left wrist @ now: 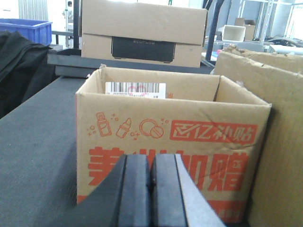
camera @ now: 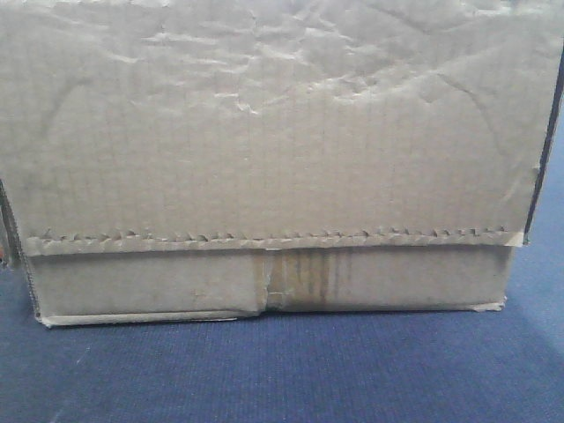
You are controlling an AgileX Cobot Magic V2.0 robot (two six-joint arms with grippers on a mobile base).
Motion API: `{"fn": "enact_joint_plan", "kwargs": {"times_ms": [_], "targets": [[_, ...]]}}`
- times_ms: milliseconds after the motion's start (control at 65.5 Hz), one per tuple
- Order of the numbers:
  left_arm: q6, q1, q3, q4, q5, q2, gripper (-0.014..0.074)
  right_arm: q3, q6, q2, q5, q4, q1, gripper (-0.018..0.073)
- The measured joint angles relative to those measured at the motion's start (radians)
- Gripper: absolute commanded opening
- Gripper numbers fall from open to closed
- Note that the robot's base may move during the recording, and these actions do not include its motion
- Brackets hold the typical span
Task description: Stack two boxes on right shelf middle
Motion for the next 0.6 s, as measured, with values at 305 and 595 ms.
{"fn": "enact_joint_plan", "kwargs": {"times_ms": [305,595], "targets": [[0.000,0.000,-0.006,0.000,-0.126,-0.002,-0.0111,-0.029,0.000,-0.001,-0.037,0.011,0.000,-0.0154],[0.000,0.000,-0.403,0.000,0.143,0.063,-0.0111,-0.421,0.000,0.054,0.177,-0.048,0.000,-0.0148]]}}
